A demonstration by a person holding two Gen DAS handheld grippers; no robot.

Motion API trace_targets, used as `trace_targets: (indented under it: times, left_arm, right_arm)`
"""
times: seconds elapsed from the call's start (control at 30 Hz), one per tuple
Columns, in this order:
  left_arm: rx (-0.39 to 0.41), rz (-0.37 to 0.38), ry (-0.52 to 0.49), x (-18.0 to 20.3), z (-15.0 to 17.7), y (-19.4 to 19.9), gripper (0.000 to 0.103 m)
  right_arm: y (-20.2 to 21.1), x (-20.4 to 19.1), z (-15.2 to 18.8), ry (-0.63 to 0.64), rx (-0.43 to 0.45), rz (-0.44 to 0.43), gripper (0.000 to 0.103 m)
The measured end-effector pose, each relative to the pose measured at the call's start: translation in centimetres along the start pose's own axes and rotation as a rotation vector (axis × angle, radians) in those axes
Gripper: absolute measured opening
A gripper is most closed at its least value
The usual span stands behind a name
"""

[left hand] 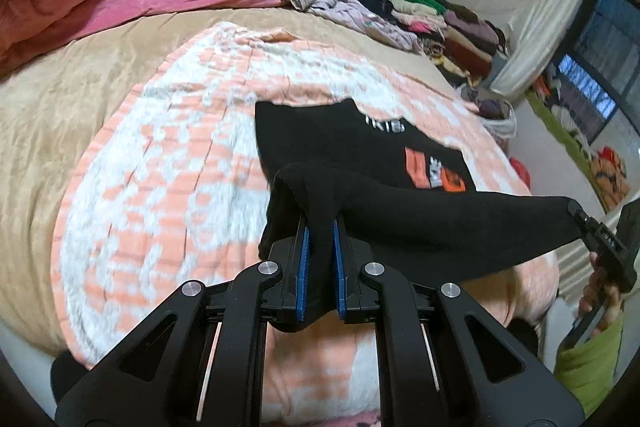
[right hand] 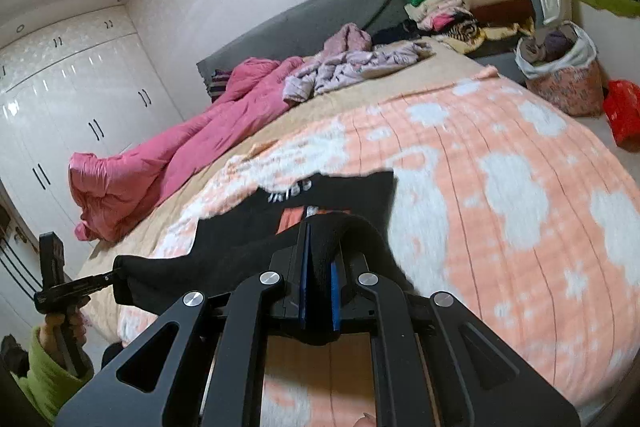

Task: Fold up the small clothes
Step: 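Fold the held hem over onto the collar with both tools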

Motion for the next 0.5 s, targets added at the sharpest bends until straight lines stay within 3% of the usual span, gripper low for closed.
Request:
trace_targets:
  times: [0.23, 0.5]
  left_arm:
    - [0.001, 0.000, 0.074, -0.2, -3.3, -2.4, 0.004]
    - [-0.011, -0.015, 0.105, -0.3, -5.6, -5.3, 0.004]
  right_arm:
    - [-3.8, 1.5, -3.1, 0.002, 0.002, 0.009, 0.007]
    - [-7.3, 3.0, -4.4, 0.013, -0.023, 0.036, 0.007]
Point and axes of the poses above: each gripper's, at about its wrist camera, not at the fingertips, and y roughly against the way its jaws point, x to its right, z to its underside, the point moved 7 cm from there along -y, roughly the way its jaws point, and after that the axes turned 14 degrees about -z, right-handed, at the moved point
